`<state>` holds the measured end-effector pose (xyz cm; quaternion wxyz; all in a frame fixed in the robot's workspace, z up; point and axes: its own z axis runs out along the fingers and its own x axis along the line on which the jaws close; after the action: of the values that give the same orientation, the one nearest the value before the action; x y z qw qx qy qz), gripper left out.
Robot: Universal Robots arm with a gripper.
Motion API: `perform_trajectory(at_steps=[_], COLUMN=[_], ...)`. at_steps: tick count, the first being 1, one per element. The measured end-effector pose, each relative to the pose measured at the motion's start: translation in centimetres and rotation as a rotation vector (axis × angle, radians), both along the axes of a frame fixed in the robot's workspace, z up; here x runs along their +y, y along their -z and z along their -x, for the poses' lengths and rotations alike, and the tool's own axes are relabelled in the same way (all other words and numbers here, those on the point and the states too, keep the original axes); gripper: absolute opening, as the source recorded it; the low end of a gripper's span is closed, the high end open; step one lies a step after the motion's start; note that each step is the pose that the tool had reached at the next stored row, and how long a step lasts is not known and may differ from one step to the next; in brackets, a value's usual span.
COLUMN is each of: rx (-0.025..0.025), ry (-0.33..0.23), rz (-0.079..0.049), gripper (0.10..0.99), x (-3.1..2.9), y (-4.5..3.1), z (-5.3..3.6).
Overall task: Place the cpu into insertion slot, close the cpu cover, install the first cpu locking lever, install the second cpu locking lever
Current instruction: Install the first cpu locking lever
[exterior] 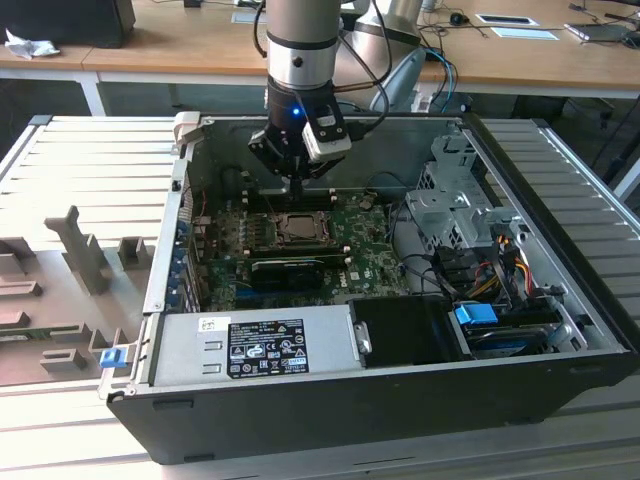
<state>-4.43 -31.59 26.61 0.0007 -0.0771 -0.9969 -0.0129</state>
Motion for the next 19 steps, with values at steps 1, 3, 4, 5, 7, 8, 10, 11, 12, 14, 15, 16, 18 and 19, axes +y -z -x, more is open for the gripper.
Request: perform_trajectory(at_steps=[1,3,4,5,7,8,10,11,12,14,15,16,18,19], rx=[0.0,0.0001,0.0,0.0,0.0,0.0,0.0001,0.0,0.0,0.0,0.0,0.0,0.0,0.0], ry=[-0.021,-0.049,-0.063,-0.084,-0.115,-0.125,-0.147,-0.17,-0.196,-0.222,-0.239,-0.257,-0.286,-0.299], rz=[0.0,0.0,0.0,0.0,0.0,0.0,0.0,0.0,0.0,0.0,0.0,0.0,0.0,0.0], gripper=[0.106,0.106,0.106,0.106,0.106,0.106,0.106,0.106,0.106,0.106,0.106,0.106,0.106,0.106], x=[0.0,0.0,0.0,0.0,0.0,0.0,0.0,0.0,0.0,0.0,0.0,0.0,0.0,0.0], y=[0.0,0.0,0.01,0.01,0.01,0.01,0.01,0.01,0.02,0.02,0.02,0.02,0.03,0.03], z=[0.0,0.0,0.0,0.0,0.0,0.0,0.0,0.0,0.0,0.0,0.0,0.0,0.0,0.0])
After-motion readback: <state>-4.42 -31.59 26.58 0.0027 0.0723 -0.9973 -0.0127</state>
